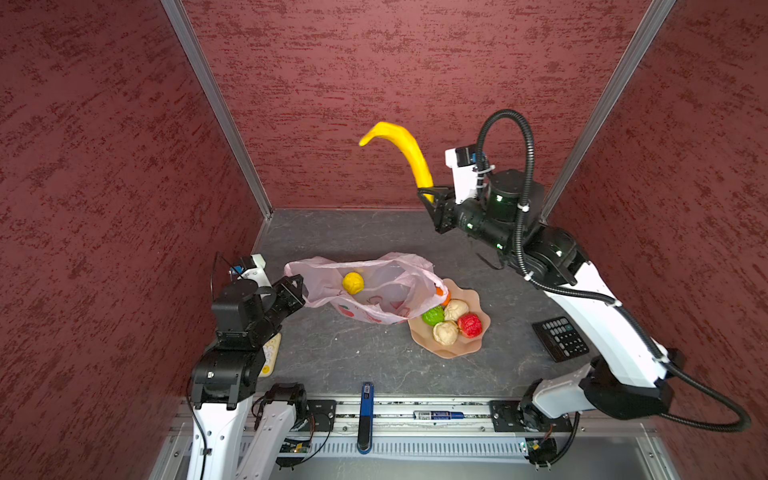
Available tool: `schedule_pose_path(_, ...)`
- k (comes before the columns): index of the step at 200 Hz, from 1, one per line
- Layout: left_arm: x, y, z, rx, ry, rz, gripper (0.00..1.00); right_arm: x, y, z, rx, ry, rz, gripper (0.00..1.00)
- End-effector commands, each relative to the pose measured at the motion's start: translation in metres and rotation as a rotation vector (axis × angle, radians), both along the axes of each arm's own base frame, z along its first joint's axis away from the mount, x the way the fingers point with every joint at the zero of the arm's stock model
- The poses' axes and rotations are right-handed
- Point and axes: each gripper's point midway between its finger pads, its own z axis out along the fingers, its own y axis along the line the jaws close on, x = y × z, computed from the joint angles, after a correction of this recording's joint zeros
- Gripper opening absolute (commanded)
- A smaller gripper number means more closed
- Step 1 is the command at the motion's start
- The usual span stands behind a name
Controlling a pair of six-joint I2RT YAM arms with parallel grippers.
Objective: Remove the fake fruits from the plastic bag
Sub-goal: 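Lift the banana out with the right gripper while the left holds the bag, then lower the banana into the peach bowl with the right gripper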
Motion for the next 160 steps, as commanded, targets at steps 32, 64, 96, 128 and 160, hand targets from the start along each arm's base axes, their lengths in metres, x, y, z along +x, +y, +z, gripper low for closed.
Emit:
schedule_pose_path(32,-0.010,0.012,-0.013,0.036,0.036,0.054,0.01,0.010,-0.090,-0.170,-0.253,0.412,-0.358,0.11)
schedule_pose_path(64,-0.008,0.007,-0.017,0.021,0.046,0.034,0.01,-0.015,-0.095,-0.261,-0.263,0.626,-0.379,0.11)
schedule_pose_path(96,-0.006,0.007,-0.021,0.026,0.061,0.029,0.01,-0.041,-0.096,-0.316,-0.253,0.782,-0.387,0.10)
schedule_pose_path(128,-0.004,0.006,-0.021,0.030,0.061,0.024,0.01,-0.058,-0.099,-0.343,-0.259,0.871,-0.413,0.11)
schedule_pose_path(160,-0.003,0.006,-0.023,0.028,0.064,0.023,0.01,-0.071,-0.086,-0.365,-0.258,0.940,-0.388,0.13)
